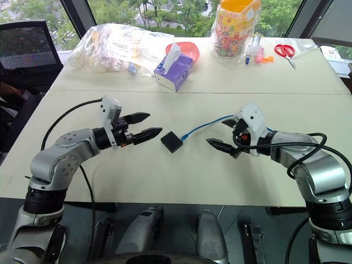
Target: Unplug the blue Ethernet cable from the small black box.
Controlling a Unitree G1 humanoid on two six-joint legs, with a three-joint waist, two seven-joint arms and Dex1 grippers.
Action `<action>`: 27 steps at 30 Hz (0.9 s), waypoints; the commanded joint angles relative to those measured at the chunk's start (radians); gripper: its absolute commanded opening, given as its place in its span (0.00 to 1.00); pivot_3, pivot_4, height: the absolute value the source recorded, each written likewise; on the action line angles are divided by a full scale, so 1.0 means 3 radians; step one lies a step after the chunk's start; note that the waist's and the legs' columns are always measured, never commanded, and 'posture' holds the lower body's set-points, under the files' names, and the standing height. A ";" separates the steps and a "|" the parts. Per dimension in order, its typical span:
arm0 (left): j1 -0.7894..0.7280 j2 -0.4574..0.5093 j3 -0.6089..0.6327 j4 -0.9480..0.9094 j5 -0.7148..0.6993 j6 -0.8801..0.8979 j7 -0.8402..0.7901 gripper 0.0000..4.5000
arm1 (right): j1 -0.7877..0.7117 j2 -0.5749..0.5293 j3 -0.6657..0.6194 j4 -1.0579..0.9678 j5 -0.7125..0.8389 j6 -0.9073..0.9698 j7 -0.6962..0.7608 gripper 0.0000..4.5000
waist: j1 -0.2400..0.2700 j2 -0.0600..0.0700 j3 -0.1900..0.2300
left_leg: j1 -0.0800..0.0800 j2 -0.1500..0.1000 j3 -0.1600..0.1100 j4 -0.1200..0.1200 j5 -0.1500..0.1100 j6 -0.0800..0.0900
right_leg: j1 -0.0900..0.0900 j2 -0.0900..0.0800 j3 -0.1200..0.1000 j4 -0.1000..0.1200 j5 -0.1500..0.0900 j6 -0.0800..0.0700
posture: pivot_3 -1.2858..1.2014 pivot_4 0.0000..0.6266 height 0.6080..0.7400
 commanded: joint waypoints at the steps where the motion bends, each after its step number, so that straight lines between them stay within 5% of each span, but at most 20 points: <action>1: -0.0025 -0.0003 0.0039 -0.0035 0.0008 -0.0079 -0.0017 0.98 | -0.0038 -0.0054 -0.0098 -0.0119 0.0054 -0.0006 0.0023 1.00 | 0.0001 0.0000 0.0000 | 0.0000 0.0000 0.0000 0.0000 0.0000 0.0000 | 0.0000 0.0000 0.0000 0.0000 0.0000 0.0000 | 0.52 0.24 0.91; 17: -0.0036 -0.0002 0.0118 -0.0143 -0.0148 0.0065 0.0018 0.98 | -0.0259 -0.0378 0.0196 -0.0034 -0.0183 -0.0269 0.0373 1.00 | -0.0002 0.0000 0.0000 | 0.0000 0.0000 0.0001 0.0000 0.0000 0.0000 | 0.0000 0.0000 0.0000 0.0000 0.0000 0.0000 | 0.52 0.24 0.91; 27: -0.0077 0.0146 0.0022 -0.0190 -0.0109 0.0133 -0.0089 0.98 | -0.1343 -0.0402 0.1302 0.0869 -0.1026 -0.1203 0.1382 1.00 | -0.0026 0.0001 0.0000 | 0.0001 0.0000 0.0003 0.0000 0.0000 -0.0001 | -0.0001 0.0000 0.0000 0.0000 0.0001 0.0001 | 0.52 0.24 0.91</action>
